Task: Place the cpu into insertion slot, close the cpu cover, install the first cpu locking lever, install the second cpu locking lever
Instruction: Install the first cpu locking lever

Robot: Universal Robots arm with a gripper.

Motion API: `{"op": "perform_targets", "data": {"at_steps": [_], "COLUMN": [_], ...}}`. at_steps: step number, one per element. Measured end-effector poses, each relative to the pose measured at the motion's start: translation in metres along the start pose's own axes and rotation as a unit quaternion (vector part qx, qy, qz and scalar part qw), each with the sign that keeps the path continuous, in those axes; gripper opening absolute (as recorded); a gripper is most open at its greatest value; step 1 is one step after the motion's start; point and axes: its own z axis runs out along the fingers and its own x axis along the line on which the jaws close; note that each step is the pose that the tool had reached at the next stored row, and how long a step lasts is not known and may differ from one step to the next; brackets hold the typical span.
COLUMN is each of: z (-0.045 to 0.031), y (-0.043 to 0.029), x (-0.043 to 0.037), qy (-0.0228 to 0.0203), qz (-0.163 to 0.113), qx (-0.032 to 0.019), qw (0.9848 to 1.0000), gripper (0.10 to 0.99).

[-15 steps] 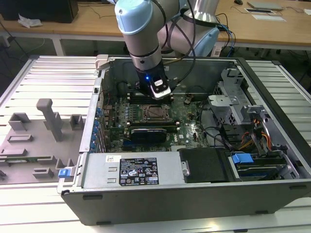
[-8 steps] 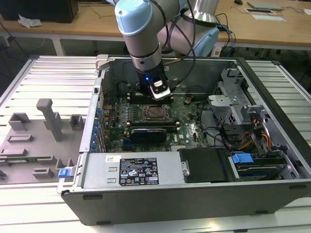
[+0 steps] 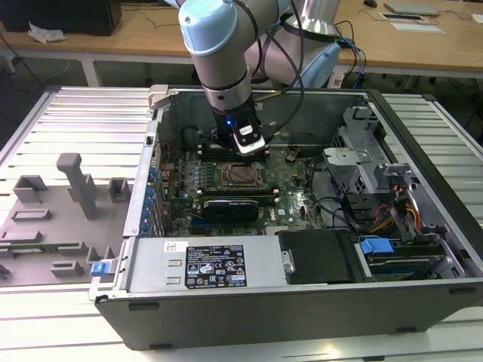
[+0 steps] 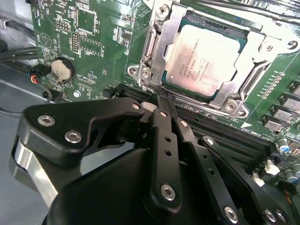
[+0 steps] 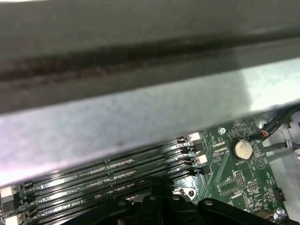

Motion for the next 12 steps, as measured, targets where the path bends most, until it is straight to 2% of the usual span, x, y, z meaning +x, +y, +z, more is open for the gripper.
{"op": "perform_targets", "data": {"at_steps": [3, 5, 6, 8, 9, 11, 12], "z": [-0.0043, -0.0095, -0.0112, -0.0142, -0.0149, -0.0155, -0.0154], "y": [0.0010, 0.0022, 0.0026, 0.0034, 0.0035, 0.0037, 0.0038], "x": [-0.0011, -0.0022, -0.0026, -0.0034, -0.0035, -0.0040, -0.0043], "qy": [-0.0002, -0.0009, -0.0014, -0.0033, -0.0045, -0.0090, -0.0099], "qz": [0.000, -0.001, -0.002, -0.003, -0.004, -0.008, -0.009], "qx": [0.0006, 0.0035, 0.0056, 0.0131, 0.0181, 0.0399, 0.0467], "qw": [1.0000, 1.0000, 1.0000, 0.9999, 0.9998, 0.9991, 0.9988], "gripper": [0.106, 0.106, 0.106, 0.106, 0.106, 0.106, 0.106]}}
